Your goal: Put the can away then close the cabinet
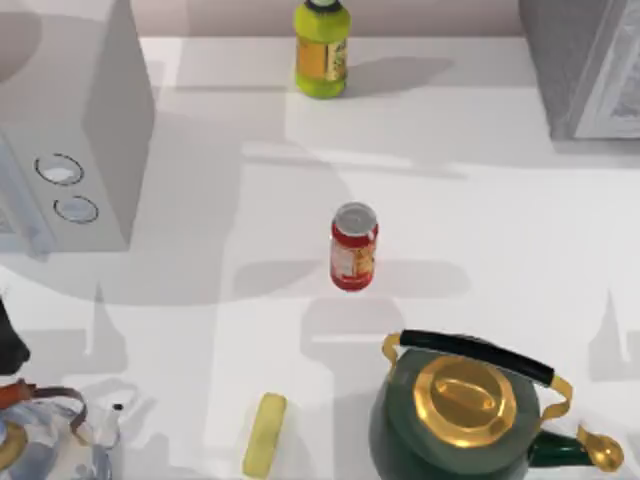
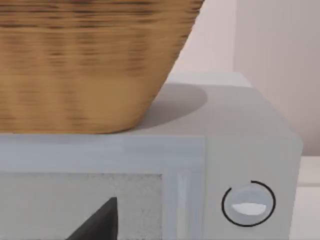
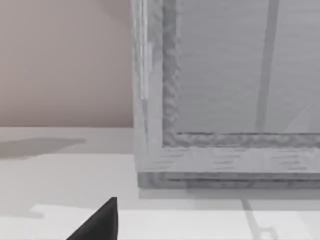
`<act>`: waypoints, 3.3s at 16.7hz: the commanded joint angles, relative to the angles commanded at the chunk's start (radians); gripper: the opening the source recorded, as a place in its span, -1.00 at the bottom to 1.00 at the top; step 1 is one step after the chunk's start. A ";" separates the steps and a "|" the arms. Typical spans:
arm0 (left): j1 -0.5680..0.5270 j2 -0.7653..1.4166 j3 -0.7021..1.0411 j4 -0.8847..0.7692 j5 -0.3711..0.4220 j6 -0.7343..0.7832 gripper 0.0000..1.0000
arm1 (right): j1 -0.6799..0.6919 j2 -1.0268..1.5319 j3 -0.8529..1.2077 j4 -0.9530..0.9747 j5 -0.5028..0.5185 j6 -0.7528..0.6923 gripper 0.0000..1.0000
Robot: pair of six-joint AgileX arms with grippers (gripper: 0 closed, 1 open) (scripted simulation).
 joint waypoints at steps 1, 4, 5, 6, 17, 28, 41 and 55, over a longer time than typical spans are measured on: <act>0.000 0.000 0.000 0.000 0.000 0.000 1.00 | 0.000 0.000 0.000 0.000 0.000 0.000 1.00; 0.000 0.000 0.000 0.000 0.000 0.000 1.00 | 0.017 0.030 0.019 -0.008 0.009 0.010 1.00; 0.000 0.000 0.000 0.000 0.000 0.000 1.00 | 0.035 0.061 0.039 -0.016 0.019 0.022 1.00; 0.000 0.000 0.000 0.000 0.000 0.000 1.00 | 0.057 0.103 0.064 -0.025 0.032 0.037 1.00; 0.000 0.000 0.000 0.000 0.000 0.000 1.00 | 0.467 1.016 0.606 -0.173 0.292 0.393 1.00; 0.000 0.000 0.000 0.000 0.000 0.000 1.00 | 0.848 1.853 1.168 -0.269 0.552 0.715 1.00; 0.000 0.000 0.000 0.000 0.000 0.000 1.00 | 0.864 1.998 1.245 -0.258 0.574 0.722 1.00; 0.000 0.000 0.000 0.000 0.000 0.000 1.00 | 0.823 2.137 1.281 -0.139 0.554 0.684 0.55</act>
